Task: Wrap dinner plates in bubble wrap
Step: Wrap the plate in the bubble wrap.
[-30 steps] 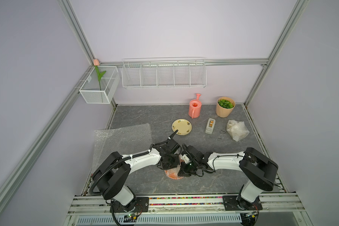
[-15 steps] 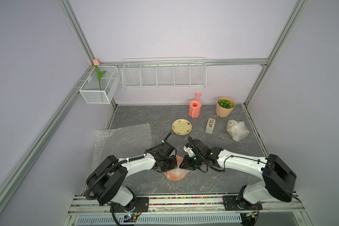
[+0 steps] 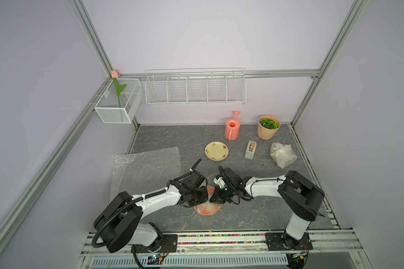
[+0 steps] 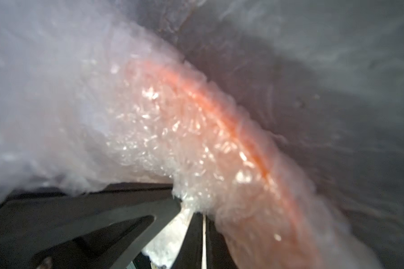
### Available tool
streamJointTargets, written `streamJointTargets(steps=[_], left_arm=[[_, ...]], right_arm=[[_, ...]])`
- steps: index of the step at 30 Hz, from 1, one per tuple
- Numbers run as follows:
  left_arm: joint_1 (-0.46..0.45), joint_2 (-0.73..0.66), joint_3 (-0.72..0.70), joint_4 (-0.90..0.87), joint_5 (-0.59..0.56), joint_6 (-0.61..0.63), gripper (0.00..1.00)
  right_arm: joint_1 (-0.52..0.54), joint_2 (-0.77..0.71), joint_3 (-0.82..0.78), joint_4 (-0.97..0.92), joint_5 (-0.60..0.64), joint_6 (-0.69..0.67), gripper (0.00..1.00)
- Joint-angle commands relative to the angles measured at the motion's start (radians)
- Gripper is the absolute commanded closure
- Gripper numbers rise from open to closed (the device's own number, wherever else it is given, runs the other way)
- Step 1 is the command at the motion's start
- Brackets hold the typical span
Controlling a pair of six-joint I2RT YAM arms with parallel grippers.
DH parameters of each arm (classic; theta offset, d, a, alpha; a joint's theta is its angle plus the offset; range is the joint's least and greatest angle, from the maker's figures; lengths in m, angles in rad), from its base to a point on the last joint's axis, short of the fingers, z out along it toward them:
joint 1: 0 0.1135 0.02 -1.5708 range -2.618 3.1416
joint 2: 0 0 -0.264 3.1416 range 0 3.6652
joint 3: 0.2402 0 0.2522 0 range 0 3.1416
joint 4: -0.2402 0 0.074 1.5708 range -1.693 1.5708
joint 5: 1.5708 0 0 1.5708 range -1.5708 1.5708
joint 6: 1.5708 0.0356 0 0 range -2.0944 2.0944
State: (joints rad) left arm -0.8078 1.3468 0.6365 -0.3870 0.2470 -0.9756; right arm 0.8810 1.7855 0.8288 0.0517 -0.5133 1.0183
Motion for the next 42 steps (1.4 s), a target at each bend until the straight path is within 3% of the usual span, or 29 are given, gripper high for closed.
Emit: streamJointTargets(steps=[1, 3, 5, 9, 12, 18, 23, 28, 30, 33, 38, 42], left_arm=[[0.033, -0.088, -0.001, -0.185, -0.059, 0.007, 1.0], [0.073, -0.145, 0.028, -0.28, -0.118, 0.022, 1.0], [0.093, -0.193, 0.073, -0.368, -0.227, 0.046, 0.93], [0.169, -0.216, 0.18, -0.403, -0.244, 0.139, 0.61], [0.191, -0.171, 0.252, -0.388, -0.239, 0.195, 0.45], [0.2, 0.031, 0.382, -0.413, -0.161, 0.281, 0.4], [0.2, 0.154, 0.428, -0.454, -0.179, 0.333, 0.51], [0.2, 0.163, 0.476, -0.515, -0.256, 0.374, 0.9], [0.202, 0.167, 0.492, -0.535, -0.296, 0.388, 1.0], [0.211, 0.184, 0.515, -0.559, -0.345, 0.411, 1.0], [0.254, 0.227, 0.57, -0.507, -0.295, 0.462, 1.0], [0.27, 0.333, 0.695, -0.487, -0.221, 0.533, 1.0]], right_arm=[[-0.005, 0.051, -0.054, -0.039, 0.065, 0.021, 0.92], [-0.005, 0.051, -0.062, -0.038, 0.067, 0.019, 0.92], [-0.005, 0.049, -0.067, -0.034, 0.063, 0.02, 0.92], [-0.004, 0.045, -0.061, -0.032, 0.06, 0.022, 0.92], [-0.001, 0.043, -0.052, -0.035, 0.06, 0.021, 0.92], [0.006, 0.041, -0.046, -0.039, 0.065, 0.022, 0.93], [0.009, 0.037, -0.046, -0.041, 0.071, 0.021, 0.93], [0.017, 0.037, -0.045, -0.044, 0.076, 0.025, 0.93], [0.025, 0.037, -0.042, -0.043, 0.077, 0.032, 0.93], [0.032, 0.034, -0.043, -0.031, 0.078, 0.047, 0.93], [0.033, 0.036, -0.048, 0.015, 0.087, 0.092, 0.93], [0.026, 0.064, -0.05, 0.067, 0.115, 0.14, 0.93]])
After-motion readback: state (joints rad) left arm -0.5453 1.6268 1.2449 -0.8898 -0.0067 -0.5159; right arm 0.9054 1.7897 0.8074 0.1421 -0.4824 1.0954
